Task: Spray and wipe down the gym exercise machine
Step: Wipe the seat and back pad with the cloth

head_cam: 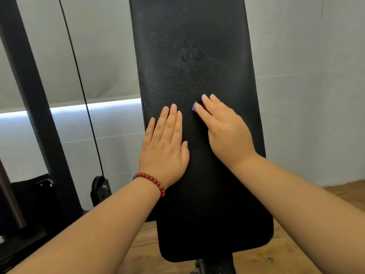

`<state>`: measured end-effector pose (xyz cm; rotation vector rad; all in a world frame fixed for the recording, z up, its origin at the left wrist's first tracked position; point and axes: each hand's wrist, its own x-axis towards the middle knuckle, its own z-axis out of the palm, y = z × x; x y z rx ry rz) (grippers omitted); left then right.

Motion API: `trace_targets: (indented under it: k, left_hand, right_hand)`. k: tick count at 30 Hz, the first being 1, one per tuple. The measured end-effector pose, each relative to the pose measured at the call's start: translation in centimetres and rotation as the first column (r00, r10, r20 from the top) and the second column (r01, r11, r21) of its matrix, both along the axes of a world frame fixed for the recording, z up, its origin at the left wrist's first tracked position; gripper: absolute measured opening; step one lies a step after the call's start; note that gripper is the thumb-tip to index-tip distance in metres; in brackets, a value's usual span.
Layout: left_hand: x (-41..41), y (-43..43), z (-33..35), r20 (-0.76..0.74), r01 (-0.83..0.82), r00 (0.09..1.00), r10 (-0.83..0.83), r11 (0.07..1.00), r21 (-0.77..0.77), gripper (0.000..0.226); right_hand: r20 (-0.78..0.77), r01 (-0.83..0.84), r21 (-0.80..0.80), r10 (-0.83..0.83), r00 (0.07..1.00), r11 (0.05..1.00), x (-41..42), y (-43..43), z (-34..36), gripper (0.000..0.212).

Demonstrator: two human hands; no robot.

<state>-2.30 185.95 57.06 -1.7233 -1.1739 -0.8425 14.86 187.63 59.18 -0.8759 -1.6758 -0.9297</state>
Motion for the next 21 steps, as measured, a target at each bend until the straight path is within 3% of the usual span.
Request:
trace_targets:
  k: [5, 11, 18, 21]
  left_hand:
    - [0.1, 0.2, -0.1, -0.076, 0.012, 0.997, -0.008, 0.999, 0.044, 0.064]
    - [0.3, 0.2, -0.1, -0.126, 0.018, 0.992, -0.008, 0.997, 0.077, 0.062]
    - [0.5, 0.2, -0.2, -0.139, 0.006, 0.990, 0.008, 0.995, 0.102, 0.062]
    - [0.7, 0.2, -0.2, -0.184, 0.017, 0.983, 0.003, 0.994, 0.110, 0.059]
  right_hand:
    - [0.023, -0.020, 0.023, 0.019, 1.000, 1.000, 1.8, -1.4, -5.5, 0.047]
    - [-0.069, 0.046, -0.013, -0.047, 0.997, 0.999, 0.7, -0.3, -0.4, 0.046]
    - [-0.036, 0.024, 0.041, -0.022, 0.999, 0.999, 2.7, -1.1, -5.3, 0.047]
    - [-0.066, 0.044, 0.056, -0.041, 0.997, 0.997, 2.7, -0.6, -3.8, 0.048]
